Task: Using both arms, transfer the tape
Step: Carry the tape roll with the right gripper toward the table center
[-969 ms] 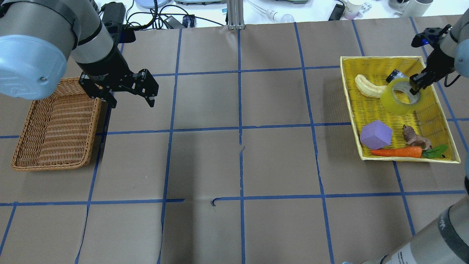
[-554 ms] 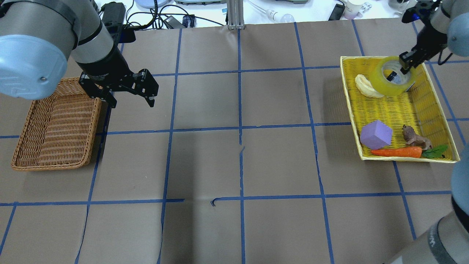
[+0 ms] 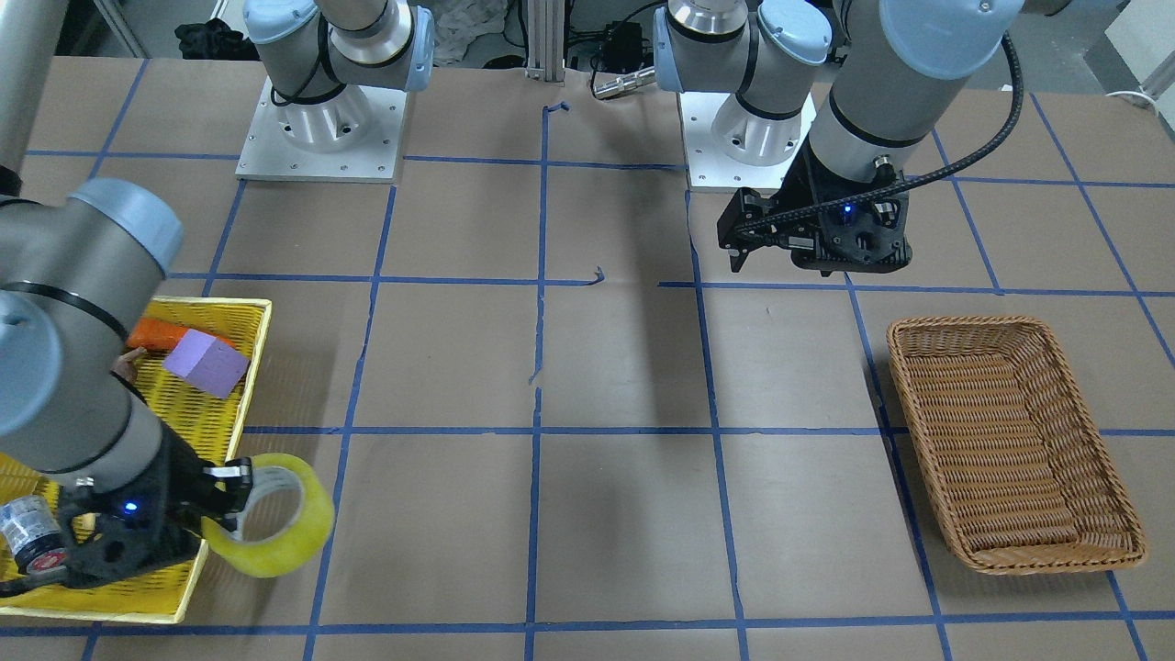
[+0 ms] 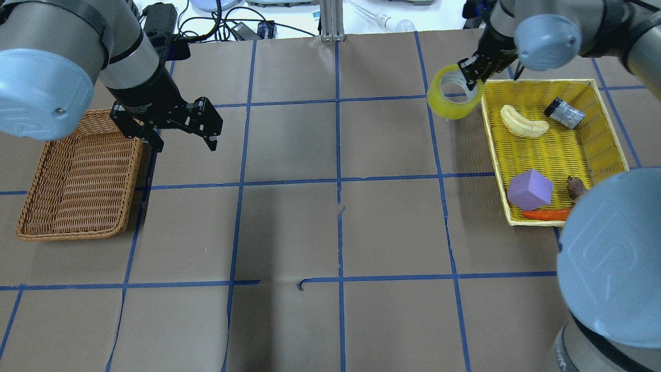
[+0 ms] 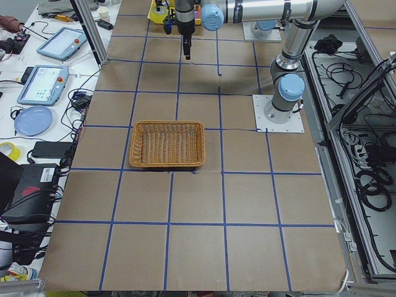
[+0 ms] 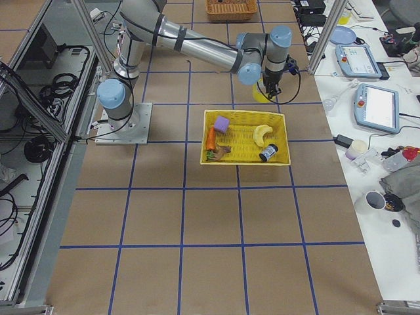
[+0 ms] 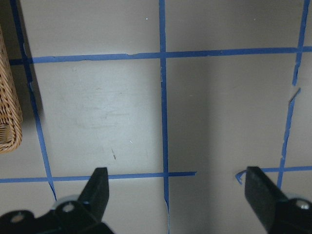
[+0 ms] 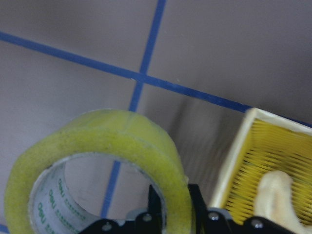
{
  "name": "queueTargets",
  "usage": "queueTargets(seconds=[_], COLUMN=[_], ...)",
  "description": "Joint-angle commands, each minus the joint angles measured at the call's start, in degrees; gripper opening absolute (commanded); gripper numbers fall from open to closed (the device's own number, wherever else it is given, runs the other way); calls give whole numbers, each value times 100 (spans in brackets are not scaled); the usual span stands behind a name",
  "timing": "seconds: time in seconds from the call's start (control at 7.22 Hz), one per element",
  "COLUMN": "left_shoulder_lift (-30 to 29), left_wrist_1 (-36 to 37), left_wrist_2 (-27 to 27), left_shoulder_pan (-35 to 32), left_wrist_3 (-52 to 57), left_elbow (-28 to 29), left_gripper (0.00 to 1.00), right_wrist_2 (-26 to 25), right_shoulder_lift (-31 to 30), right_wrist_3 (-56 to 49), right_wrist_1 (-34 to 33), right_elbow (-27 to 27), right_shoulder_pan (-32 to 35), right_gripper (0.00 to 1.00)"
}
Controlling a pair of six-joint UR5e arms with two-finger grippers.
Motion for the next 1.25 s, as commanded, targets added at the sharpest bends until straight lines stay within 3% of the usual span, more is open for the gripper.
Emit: queueTargets(seconds=[0.0, 0.28, 0.69, 0.83, 0.97, 1.11], left_shoulder_lift=[0, 0, -9, 0, -9, 0], left_wrist_1=[0, 0, -18, -35, -35, -35], left_wrist_2=[1, 1, 36, 36, 45, 36], left_shoulder_pan=[9, 18, 70, 62, 70, 62], left_wrist_3=[11, 28, 72, 72, 72, 72], left_elbow=[0, 0, -9, -9, 0, 0], left_gripper=[100, 100, 100, 100, 100, 100], right_wrist_2=[146, 218, 200, 191, 209, 209], right_shoulder_lift=[735, 1080, 1301, 1310, 1310, 1258], right_wrist_3=[1319, 2417, 2667, 2659, 2702, 2755], right_wrist_1=[-13, -13, -13, -13, 4, 22], right_elbow=[-560, -833, -887, -887, -887, -904], right_shoulder_pan=[758, 1452, 1701, 1719, 1728, 1719], right_gripper=[0, 0, 0, 60, 100, 100])
